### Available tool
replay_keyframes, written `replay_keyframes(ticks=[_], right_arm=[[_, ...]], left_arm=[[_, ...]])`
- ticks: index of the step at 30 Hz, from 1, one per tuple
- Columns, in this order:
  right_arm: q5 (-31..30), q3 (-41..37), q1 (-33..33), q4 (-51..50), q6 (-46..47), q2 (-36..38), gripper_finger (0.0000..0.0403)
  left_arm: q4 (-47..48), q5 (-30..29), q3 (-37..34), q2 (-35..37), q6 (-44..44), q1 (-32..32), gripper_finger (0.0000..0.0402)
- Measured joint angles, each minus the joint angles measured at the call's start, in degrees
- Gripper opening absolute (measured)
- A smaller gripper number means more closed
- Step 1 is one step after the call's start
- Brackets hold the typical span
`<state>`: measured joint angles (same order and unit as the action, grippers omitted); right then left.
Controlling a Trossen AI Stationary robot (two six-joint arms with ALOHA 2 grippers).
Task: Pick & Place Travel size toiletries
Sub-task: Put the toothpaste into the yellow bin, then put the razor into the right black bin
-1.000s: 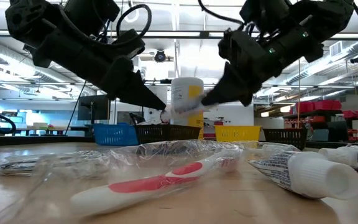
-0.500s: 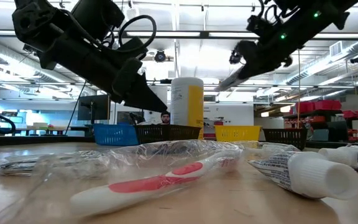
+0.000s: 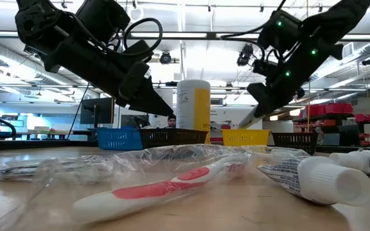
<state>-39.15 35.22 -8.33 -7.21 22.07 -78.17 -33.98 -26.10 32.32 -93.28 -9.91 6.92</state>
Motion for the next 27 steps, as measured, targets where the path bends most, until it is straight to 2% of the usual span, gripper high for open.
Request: replay_keyframes(ticks=[5,7,16,21,23,27], right_arm=[[8.01,-0.03,-3.60,0.03,0.15,-0.11,0.0016],[9.32,-0.04,-4.67,-0.51,1.39,-0.11,0.0023],[9.26,-0.04,-6.86,-1.98,3.47,-0.11,0.0069],[10.21,-0.04,-6.72,-1.44,3.60,-0.11,0.0079],[14.31,0.52,-5.69,-1.56,2.82,-0.13,0.0080],[28.29,2.57,-2.56,-1.34,-1.46,-0.13,0.0080]], left_arm=[[-0.17,-0.03,0.00,0.01,0.04,0.00,0.0147],[-0.41,-0.01,-0.02,0.01,1.13,0.00,0.0147],[-0.46,-0.17,-0.02,0.01,2.01,0.00,0.0147],[-0.44,-1.30,-0.02,-0.01,3.38,-0.08,0.0147],[-0.44,-1.28,-0.02,-0.02,4.36,-0.25,0.0147],[-0.44,-1.28,-0.02,-0.02,4.35,-0.91,0.0147]])
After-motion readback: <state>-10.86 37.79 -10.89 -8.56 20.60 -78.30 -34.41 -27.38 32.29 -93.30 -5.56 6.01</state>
